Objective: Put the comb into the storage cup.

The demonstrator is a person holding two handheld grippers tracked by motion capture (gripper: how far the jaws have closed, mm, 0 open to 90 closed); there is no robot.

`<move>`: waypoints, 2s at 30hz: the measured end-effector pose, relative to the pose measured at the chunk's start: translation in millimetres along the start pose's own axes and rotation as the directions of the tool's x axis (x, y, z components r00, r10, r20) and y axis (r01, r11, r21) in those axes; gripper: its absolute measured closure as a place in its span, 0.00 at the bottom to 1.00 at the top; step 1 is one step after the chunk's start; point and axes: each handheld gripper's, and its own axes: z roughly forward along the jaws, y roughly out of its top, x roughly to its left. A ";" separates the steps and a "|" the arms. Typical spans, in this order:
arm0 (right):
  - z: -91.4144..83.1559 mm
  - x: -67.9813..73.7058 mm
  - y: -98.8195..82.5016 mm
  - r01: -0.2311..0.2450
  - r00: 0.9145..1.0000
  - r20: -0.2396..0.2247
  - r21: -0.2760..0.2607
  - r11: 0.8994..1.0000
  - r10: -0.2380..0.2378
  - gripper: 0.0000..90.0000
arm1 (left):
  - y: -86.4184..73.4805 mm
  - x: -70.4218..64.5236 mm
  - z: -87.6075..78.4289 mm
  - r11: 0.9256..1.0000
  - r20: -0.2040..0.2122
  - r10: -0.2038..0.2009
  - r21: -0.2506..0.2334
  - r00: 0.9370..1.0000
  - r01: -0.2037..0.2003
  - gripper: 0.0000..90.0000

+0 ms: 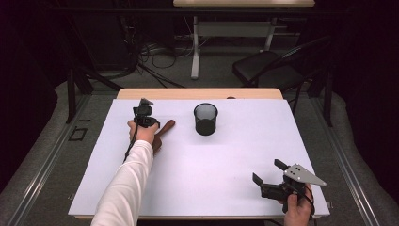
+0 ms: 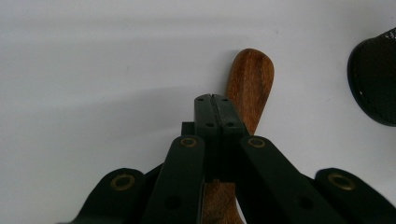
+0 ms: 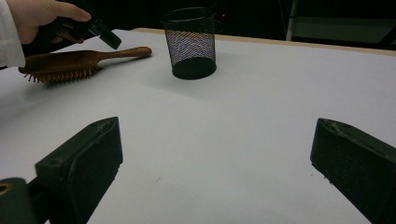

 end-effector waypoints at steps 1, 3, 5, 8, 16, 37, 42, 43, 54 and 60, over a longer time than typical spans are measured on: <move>0.4 -0.1 -0.1 -0.001 1.000 -0.001 -0.003 1.000 0.001 0.02 | 0.0 -0.3 0.5 1.000 -0.003 0.000 0.004 1.000 0.000 1.00; 0.6 -0.3 -0.2 -0.001 1.000 -0.002 -0.002 1.000 0.001 0.02 | -0.9 -0.7 2.3 1.000 -0.013 -0.005 0.007 1.000 0.005 1.00; 0.3 -0.4 -0.2 -0.001 1.000 -0.001 -0.003 1.000 0.001 0.02 | -1.0 -0.7 3.2 1.000 -0.012 -0.006 0.017 1.000 0.006 1.00; 0.3 -0.5 -0.3 -0.003 1.000 -0.001 -0.002 1.000 0.003 0.02 | -1.1 -1.6 4.3 1.000 -0.006 -0.005 0.017 1.000 0.006 1.00; 0.5 -0.2 -0.2 -0.002 1.000 -0.002 -0.002 1.000 0.002 0.02 | -2.5 -7.3 6.7 0.999 0.010 0.019 0.030 1.000 -0.019 1.00; 0.3 0.0 -0.2 -0.007 1.000 -0.002 0.003 1.000 0.007 0.04 | -15.4 -34.3 9.4 0.982 0.048 0.150 0.108 0.987 -0.155 1.00; -0.5 -0.2 0.0 -0.010 1.000 -0.001 0.002 1.000 0.010 0.05 | -23.2 -41.2 10.2 0.976 0.063 0.175 0.116 0.983 -0.182 1.00; -0.7 0.0 0.1 -0.015 1.000 0.000 0.001 1.000 0.015 0.05 | -24.4 -41.7 10.8 0.976 0.064 0.177 0.115 0.982 -0.184 1.00; -1.9 -0.9 0.2 -0.017 1.000 0.002 -0.002 1.000 0.017 0.06 | -39.6 -48.1 9.5 0.965 0.091 0.228 0.114 0.969 -0.238 1.00; -2.4 -1.6 0.2 -0.023 1.000 0.007 -0.008 1.000 0.023 0.06 | -50.0 -53.0 4.4 0.955 0.122 0.268 0.098 0.956 -0.280 1.00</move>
